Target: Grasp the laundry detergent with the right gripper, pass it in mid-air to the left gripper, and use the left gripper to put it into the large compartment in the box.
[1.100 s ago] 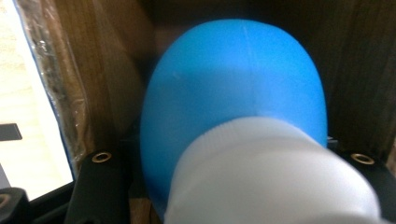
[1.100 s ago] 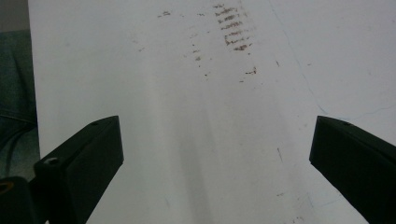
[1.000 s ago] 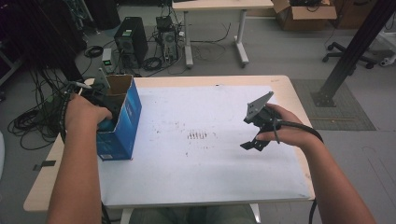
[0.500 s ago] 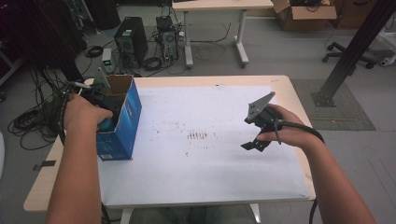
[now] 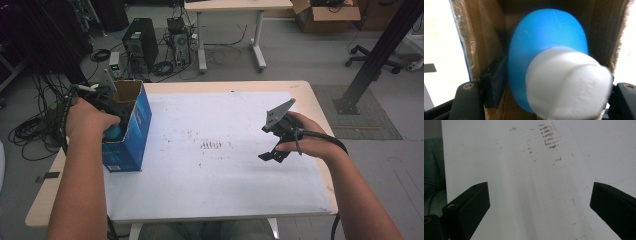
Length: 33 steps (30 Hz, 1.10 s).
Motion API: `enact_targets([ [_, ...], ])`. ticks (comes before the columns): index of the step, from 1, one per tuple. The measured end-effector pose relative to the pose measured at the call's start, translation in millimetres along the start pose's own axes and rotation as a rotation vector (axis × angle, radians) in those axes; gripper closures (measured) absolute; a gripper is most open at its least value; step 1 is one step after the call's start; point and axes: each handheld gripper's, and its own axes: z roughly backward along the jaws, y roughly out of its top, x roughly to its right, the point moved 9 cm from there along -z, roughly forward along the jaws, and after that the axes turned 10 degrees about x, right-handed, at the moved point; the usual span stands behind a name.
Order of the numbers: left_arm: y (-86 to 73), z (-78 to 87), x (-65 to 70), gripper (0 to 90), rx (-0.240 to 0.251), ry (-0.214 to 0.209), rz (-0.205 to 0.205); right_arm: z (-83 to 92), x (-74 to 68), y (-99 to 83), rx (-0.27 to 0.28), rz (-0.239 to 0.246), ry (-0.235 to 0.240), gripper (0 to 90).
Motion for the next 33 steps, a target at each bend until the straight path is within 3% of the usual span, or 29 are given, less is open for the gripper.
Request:
enact_targets([
  [18, -3.6, 26.9, 2.1, 16.2, 0.02, 0.021, -0.007, 3.3, -2.1, 5.3, 0.015, 0.014, 0.0, 2.9],
  [33, -6.9, 56.5, 13.4, 1.2, 0.058, 0.055, -0.074, 11.6, -4.9, 12.3, 0.02, 0.025, -0.007, 2.9],
])
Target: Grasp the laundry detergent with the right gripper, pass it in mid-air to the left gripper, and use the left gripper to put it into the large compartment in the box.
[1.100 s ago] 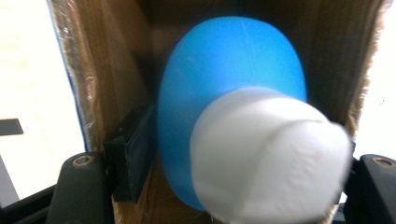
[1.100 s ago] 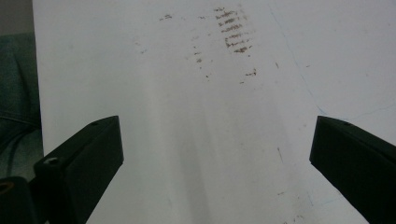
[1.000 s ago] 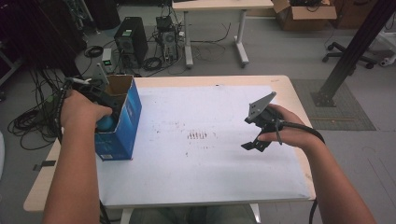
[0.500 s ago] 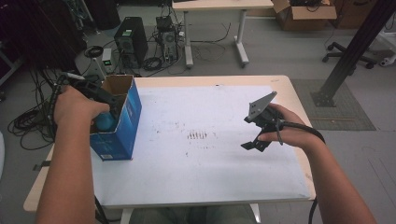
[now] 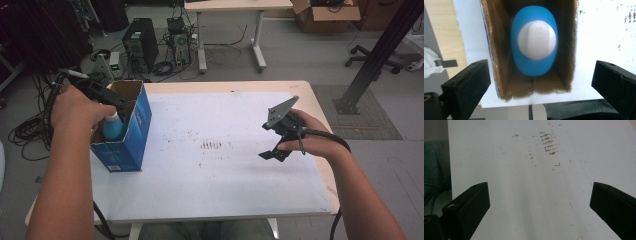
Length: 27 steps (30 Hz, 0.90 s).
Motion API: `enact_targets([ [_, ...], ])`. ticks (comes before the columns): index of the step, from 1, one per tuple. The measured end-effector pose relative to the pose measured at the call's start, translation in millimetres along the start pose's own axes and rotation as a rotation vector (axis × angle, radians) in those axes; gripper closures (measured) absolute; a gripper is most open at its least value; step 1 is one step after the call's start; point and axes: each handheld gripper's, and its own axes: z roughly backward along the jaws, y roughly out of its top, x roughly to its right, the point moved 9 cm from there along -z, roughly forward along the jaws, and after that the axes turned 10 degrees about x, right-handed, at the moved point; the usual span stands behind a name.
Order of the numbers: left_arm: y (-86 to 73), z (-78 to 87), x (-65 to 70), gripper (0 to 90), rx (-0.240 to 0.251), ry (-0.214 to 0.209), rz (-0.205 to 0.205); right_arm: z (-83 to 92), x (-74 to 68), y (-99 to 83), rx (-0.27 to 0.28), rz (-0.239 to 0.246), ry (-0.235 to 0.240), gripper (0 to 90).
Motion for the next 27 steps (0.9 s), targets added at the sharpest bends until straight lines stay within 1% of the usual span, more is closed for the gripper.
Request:
enact_targets([
  [1, 0.3, 5.9, 2.1, 0.2, 0.013, 0.007, -0.016, 1.2, -0.4, 0.8, 0.0, 0.003, 0.0, 2.9],
  [2, 0.3, 5.9, 2.1, 0.3, 0.013, 0.007, -0.016, 1.6, -0.5, 1.2, 0.001, 0.003, 0.001, 2.9],
  [3, 0.4, 9.8, 3.7, 0.3, 0.017, 0.014, -0.03, 1.6, -0.5, 1.2, 0.001, 0.003, 0.001, 2.9],
  [4, 0.5, 13.1, 5.3, 0.2, 0.02, 0.012, -0.041, 2.5, -0.5, 1.9, 0.001, 0.007, 0.001, 2.9],
  [5, 1.3, 19.4, 8.9, 0.2, 0.031, 0.015, -0.068, 4.4, -0.4, 3.0, -0.002, 0.01, -0.002, 2.9],
  [8, 3.8, 32.0, 16.9, 0.2, 0.052, 0.017, -0.117, 7.6, 0.2, 5.4, 0.0, 0.015, -0.004, 2.9],
  [9, 3.8, 32.0, 16.9, 0.2, 0.052, 0.017, -0.117, 7.6, 0.2, 5.4, 0.0, 0.015, -0.004, 2.9],
  [10, 6.2, 41.0, 24.2, 0.2, 0.069, 0.01, -0.155, 10.7, 1.0, 7.3, 0.0, 0.016, -0.007, 2.9],
  [11, 7.6, 45.5, 28.4, 0.2, 0.078, 0.003, -0.173, 12.1, 1.5, 7.6, -0.004, 0.015, -0.01, 2.9],
  [12, 7.6, 45.5, 28.4, 0.2, 0.078, 0.003, -0.173, 12.1, 1.5, 7.6, -0.004, 0.015, -0.01, 2.9],
  [13, 9.1, 50.8, 34.3, 0.2, 0.088, -0.008, -0.194, 13.3, 2.4, 8.4, -0.003, 0.019, -0.011, 2.9],
  [14, 11.4, 58.5, 42.7, 0.2, 0.102, -0.021, -0.232, 16.4, 3.7, 10.3, -0.002, 0.019, -0.015, 2.9],
  [15, 12.6, 62.5, 47.9, 0.2, 0.109, -0.028, -0.248, 17.3, 4.1, 10.9, -0.002, 0.021, -0.015, 2.9],
  [16, 12.6, 62.5, 47.9, 0.2, 0.109, -0.028, -0.248, 17.3, 4.1, 10.9, -0.002, 0.021, -0.015, 2.9],
  [17, 15.2, 71.0, 57.7, 0.2, 0.125, -0.038, -0.294, 19.5, 5.6, 12.5, -0.006, 0.025, -0.018, 2.9],
  [18, 15.2, 71.0, 57.7, 0.2, 0.125, -0.038, -0.294, 20.0, 5.7, 13.0, -0.006, 0.023, -0.018, 2.9],
  [20, 17.0, 78.0, 68.5, 0.2, 0.143, -0.055, -0.33, 21.0, 6.0, 13.3, -0.011, 0.026, -0.016, 2.9],
  [21, 17.5, 84.0, 79.1, 0.2, 0.15, -0.076, -0.38, 22.3, 7.1, 14.1, -0.018, 0.028, -0.016, 2.9],
  [23, 17.5, 88.8, 89.2, 0.2, 0.156, -0.091, -0.453, 23.2, 7.8, 15.0, -0.022, 0.029, -0.015, 2.9],
  [24, 17.5, 88.8, 89.2, 0.2, 0.156, -0.091, -0.453, 23.2, 7.8, 15.0, -0.022, 0.029, -0.015, 2.9],
  [25, 15.8, 92.8, 99.8, 0.2, 0.157, -0.122, -0.506, 24.4, 8.7, 16.1, -0.029, 0.03, -0.016, 2.9],
  [26, 15.8, 92.8, 99.8, 0.2, 0.157, -0.122, -0.506, 24.4, 8.7, 16.1, -0.029, 0.03, -0.016, 2.9],
  [27, 14.3, 95.0, 105.7, 0.2, 0.153, -0.138, -0.54, 24.6, 9.2, 16.4, -0.03, 0.033, -0.016, 2.9],
])
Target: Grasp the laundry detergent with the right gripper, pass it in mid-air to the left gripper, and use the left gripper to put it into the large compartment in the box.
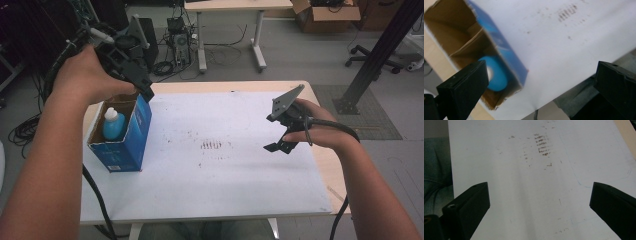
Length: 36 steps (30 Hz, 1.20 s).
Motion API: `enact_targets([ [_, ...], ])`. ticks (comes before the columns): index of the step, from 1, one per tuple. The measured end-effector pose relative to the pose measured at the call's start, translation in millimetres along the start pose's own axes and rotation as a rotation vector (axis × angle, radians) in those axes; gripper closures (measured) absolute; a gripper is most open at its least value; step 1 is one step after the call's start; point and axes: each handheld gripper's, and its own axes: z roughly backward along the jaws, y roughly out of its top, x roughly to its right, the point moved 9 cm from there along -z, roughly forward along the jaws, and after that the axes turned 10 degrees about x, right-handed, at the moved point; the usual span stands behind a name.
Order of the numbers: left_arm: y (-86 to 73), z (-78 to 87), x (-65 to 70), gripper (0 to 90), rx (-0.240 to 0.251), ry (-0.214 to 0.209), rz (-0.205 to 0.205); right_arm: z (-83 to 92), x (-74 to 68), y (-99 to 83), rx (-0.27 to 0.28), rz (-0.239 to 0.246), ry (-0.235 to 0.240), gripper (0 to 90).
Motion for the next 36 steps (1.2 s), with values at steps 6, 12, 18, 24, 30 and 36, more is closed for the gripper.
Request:
enact_targets([
  [6, 4.8, 0.3, 24.4, 0.2, -0.017, -0.056, -0.162, 2.5, 1.0, 4.1, -0.02, 0.01, -0.002, 2.9],
  [12, 3.1, -9.0, 49.2, 0.2, -0.036, -0.105, -0.334, 2.1, -3.9, 8.8, -0.031, 0.02, 0.009, 3.0],
  [18, -2.5, -22.5, 65.2, 0.2, -0.056, -0.14, -0.449, 2.1, -8.7, 11.0, -0.053, 0.03, 0.012, 3.0],
  [24, -9.7, -49.0, 78.2, 0.2, -0.101, -0.183, -0.553, 0.3, -14.1, 11.0, -0.088, 0.041, 0.031, 3.0],
  [30, -18.7, -74.2, 87.0, 0.2, -0.164, -0.211, -0.655, -5.1, -15.7, 10.2, -0.129, 0.053, 0.055, 3.0],
  [36, -22.4, -93.1, 91.1, 0.2, -0.202, -0.229, -0.708, -13.0, -12.7, 5.4, -0.182, 0.055, 0.089, 3.2],
])
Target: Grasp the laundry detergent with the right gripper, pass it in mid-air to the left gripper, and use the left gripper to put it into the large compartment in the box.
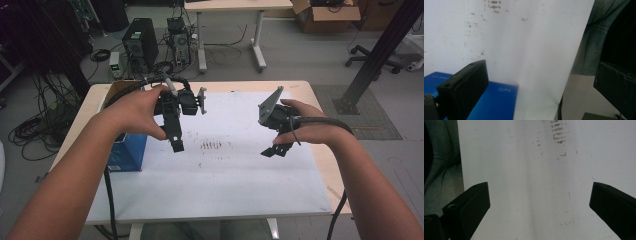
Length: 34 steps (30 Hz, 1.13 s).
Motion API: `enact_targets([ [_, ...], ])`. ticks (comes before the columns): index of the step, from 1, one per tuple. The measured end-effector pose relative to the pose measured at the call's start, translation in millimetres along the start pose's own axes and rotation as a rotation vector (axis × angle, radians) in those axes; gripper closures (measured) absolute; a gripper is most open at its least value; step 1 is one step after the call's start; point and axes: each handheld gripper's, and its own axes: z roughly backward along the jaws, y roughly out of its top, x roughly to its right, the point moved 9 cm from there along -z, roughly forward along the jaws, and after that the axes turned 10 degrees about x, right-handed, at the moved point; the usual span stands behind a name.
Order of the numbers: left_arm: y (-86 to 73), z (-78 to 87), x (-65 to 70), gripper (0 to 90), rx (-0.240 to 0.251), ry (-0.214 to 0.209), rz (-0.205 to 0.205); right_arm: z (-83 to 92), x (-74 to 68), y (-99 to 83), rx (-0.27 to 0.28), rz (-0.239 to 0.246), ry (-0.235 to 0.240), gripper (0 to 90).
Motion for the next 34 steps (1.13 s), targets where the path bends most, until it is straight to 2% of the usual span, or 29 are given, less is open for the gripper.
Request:
enact_targets([
  [4, -0.6, -4.0, -3.8, 0.2, -0.009, 0.0, -0.003, -3.7, 2.2, -3.4, -0.024, -0.004, 0.02, 3.5],
  [19, 4.7, -6.2, -5.7, 0.2, -0.005, -0.015, -0.025, -4.0, 2.7, -9.7, -0.025, -0.021, 0.022, 3.4],
  [26, 4.6, -6.4, -6.6, 0.2, -0.005, -0.012, -0.024, -4.8, 3.5, -8.4, -0.025, -0.018, 0.027, 3.4],
  [34, 3.6, -6.2, -7.1, 0.2, -0.005, -0.012, -0.004, -5.4, 4.7, -5.1, -0.017, -0.014, 0.028, 3.4],
])
